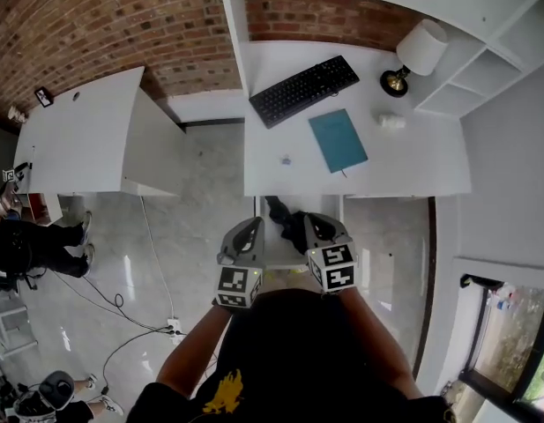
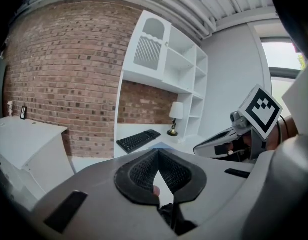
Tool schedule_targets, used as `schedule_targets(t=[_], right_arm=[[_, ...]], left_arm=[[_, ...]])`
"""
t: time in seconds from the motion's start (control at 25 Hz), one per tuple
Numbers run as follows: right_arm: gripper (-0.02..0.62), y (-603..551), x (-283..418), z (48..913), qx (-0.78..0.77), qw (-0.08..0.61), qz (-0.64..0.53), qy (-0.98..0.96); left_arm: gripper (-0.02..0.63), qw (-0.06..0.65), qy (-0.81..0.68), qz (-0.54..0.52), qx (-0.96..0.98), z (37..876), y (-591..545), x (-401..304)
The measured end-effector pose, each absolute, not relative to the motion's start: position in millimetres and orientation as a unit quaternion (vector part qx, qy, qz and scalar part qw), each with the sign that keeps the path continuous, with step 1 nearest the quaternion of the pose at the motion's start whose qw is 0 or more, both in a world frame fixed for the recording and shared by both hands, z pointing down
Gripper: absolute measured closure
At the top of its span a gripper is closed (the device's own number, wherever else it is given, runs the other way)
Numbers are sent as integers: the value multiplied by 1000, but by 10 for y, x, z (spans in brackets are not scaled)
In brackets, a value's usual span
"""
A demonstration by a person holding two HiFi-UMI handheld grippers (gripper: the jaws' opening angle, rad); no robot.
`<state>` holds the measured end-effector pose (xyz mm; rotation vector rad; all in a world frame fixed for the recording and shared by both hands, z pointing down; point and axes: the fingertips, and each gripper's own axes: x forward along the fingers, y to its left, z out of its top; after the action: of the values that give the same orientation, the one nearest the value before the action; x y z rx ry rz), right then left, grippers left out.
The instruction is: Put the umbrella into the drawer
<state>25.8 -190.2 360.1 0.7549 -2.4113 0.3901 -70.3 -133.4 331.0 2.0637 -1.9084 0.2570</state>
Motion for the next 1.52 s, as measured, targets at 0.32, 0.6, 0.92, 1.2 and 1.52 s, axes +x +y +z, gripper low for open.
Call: schedule_targets(t=[0.32,0.6,0.92,1.2,1.52], right_arm=[[594,-2017,356,2947,318,228,113,-913],[594,-2145,521,2443,345,152,131,-917],[594,-2252,708,2074,380,118,91,-913],[594,-2274,814,1956,388,103,91,-911],[594,-2298,879,1687,393,81,73,-913]], left_arm=[[588,127,-679,80,718,2854,-1363,-867],[588,108,-683,68,719,2556,-1426,-896],[588,94,-679,39,727,2233,-1508,-894],[588,75,-686,32,723,2062,-1477,-971],[589,60,-695,19,716,1858,-1441,-1078]])
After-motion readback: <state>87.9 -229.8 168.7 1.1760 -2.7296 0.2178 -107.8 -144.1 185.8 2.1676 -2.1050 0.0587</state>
